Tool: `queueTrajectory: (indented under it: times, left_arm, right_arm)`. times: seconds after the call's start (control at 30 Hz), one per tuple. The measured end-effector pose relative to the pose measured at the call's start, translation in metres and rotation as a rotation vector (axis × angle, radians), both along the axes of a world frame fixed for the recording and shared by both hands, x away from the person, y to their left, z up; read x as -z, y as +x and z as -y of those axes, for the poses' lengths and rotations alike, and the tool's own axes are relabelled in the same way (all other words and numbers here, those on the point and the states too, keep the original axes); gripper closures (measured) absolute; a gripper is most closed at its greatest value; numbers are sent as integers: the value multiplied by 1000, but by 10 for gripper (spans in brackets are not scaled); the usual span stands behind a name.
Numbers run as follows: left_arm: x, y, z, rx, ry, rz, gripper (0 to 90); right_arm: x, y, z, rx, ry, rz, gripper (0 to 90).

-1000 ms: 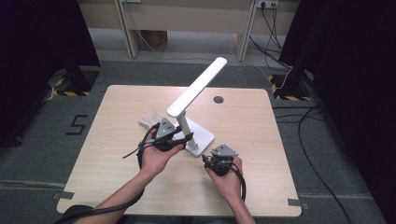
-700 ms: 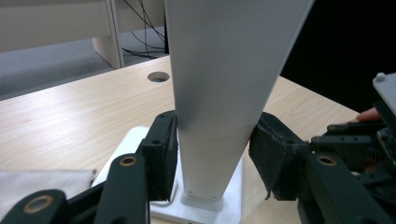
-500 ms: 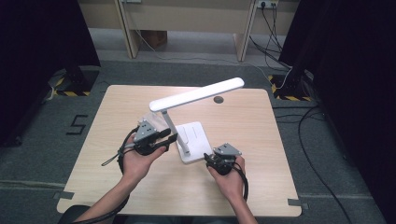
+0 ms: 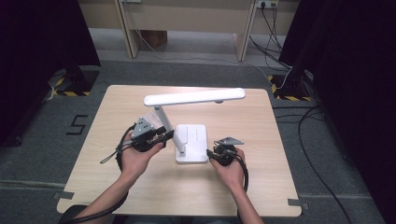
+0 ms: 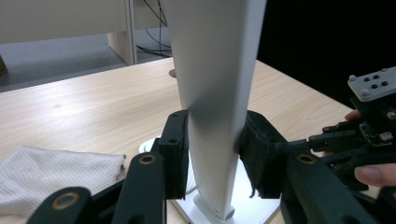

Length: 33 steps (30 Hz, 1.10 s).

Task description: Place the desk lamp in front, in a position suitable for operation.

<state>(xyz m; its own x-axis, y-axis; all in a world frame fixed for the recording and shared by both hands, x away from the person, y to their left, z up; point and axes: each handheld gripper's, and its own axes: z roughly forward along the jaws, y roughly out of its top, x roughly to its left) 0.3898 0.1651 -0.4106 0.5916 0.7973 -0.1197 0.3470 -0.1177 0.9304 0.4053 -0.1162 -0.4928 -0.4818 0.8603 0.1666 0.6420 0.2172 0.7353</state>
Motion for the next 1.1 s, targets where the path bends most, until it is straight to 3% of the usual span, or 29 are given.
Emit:
queueTrajectory:
  times: [0.13,0.3,0.4,0.9,1.1]
  left_arm:
    - [2,4,2,-8,-3,-8,615]
    - [1,6,-6,-34,0,-6,670]
    - [0,7,-6,-35,-5,-12,681]
    - [-3,0,-4,-39,-38,-34,706]
    - [-2,-5,-7,-63,-29,-51,712]
  right_arm:
    - [4,7,-13,-11,-3,-30,566]
    - [9,11,-20,-36,-4,-65,568]
    - [10,10,-23,-44,6,-64,561]
    - [6,4,-28,-92,-65,-35,571]
    - [4,-1,-31,-118,-94,-28,582]
